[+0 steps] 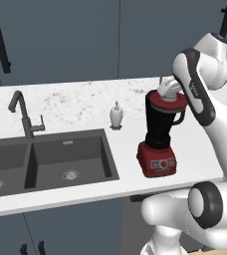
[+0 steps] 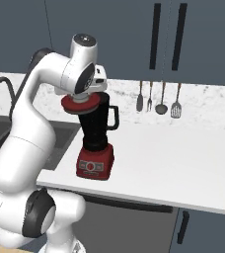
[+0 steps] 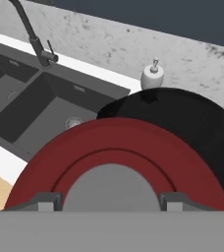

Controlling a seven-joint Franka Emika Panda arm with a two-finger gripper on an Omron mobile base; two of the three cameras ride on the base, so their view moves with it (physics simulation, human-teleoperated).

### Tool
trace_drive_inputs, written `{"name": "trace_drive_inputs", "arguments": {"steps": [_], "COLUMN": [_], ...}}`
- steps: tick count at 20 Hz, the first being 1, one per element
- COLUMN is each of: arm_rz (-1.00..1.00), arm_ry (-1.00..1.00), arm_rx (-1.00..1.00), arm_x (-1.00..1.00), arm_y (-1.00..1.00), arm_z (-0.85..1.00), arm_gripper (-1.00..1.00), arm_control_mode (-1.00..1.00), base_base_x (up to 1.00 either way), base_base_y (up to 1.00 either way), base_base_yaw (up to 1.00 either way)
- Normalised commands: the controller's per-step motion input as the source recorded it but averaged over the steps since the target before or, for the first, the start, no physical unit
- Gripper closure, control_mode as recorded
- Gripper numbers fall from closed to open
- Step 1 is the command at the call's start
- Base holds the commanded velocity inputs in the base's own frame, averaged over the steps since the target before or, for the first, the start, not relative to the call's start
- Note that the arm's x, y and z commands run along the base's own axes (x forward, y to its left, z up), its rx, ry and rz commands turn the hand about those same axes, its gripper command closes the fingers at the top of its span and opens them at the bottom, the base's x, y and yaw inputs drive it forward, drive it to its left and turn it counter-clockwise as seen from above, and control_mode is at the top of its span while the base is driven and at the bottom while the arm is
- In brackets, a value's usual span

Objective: Close the lid blender by securely placing the lid on top.

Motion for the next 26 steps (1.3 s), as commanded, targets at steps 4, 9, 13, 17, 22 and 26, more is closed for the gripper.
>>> {"name": "trace_drive_inputs", "arguments": {"steps": [4, 9, 13, 17, 22, 26], "arm_rz": [-0.06, -0.07, -0.08, -0.08, -0.08, -0.06], "arm_ry": [-0.02, -0.05, -0.05, -0.03, -0.01, 0.0], "arm_rx": [0.0, 0.0, 0.0, 0.0, 0.0, 0.0], "arm_x": [0.15, 0.14, 0.15, 0.2, 0.29, 0.32], "arm_y": [-0.02, -0.11, -0.16, -0.15, -0.11, -0.01], "arm_z": [0.0, 0.0, 0.0, 0.0, 0.0, 0.0], "arm_gripper": [1.0, 1.0, 1.0, 1.0, 1.0, 1.0], "arm_control_mode": [-1.0, -1.0, -1.0, -1.0, -1.0, -1.0], "base_base_x": [0.0, 0.0, 0.0, 0.0, 0.0, 0.0], "base_base_y": [0.0, 0.0, 0.0, 0.0, 0.0, 0.0], "base_base_yaw": [0.0, 0.0, 0.0, 0.0, 0.0, 0.0]}}
